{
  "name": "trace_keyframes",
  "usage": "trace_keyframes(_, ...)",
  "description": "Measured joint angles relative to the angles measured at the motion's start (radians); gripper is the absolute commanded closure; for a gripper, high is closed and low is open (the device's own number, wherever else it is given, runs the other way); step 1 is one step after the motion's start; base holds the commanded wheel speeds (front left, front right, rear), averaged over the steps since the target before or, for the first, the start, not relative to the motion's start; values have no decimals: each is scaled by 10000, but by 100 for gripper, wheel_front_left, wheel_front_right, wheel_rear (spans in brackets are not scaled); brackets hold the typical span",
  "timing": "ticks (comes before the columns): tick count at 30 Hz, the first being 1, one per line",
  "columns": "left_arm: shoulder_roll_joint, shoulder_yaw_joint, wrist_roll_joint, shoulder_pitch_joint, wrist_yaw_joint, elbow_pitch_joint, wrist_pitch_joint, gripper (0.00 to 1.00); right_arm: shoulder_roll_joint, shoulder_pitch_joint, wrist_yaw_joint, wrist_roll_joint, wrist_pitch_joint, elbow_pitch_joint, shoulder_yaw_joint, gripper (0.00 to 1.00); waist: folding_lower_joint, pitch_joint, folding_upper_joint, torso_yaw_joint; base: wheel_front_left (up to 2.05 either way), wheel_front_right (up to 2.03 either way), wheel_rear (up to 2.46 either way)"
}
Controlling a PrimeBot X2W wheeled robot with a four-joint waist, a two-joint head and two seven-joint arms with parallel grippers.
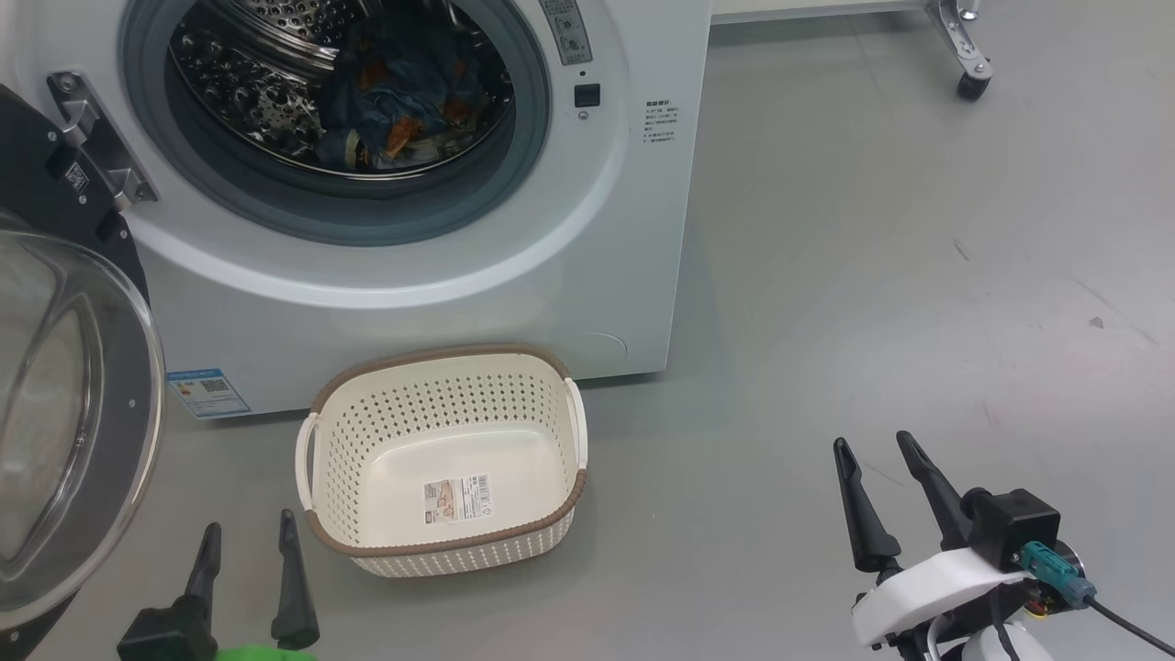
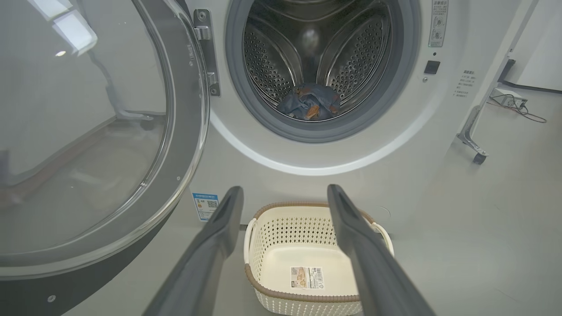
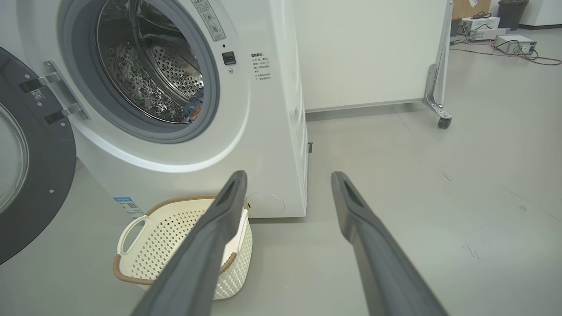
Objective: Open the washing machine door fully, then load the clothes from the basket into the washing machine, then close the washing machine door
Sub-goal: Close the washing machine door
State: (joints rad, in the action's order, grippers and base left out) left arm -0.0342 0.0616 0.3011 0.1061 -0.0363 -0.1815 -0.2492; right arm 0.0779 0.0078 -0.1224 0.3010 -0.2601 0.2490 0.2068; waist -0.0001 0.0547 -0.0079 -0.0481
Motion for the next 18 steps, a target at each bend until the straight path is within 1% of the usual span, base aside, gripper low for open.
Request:
trace_keyframes(14, -2, 58, 0, 21, -8, 50, 0, 0, -2, -2, 2, 0, -2, 0, -4, 0, 0, 105, 0, 98, -10, 10, 0)
trace_keyframes(18, -8, 257, -4, 14, -8, 46, 0, 0, 38, -2, 2, 0, 0, -13, -196, 0, 0, 122, 0, 249, 0, 0, 0)
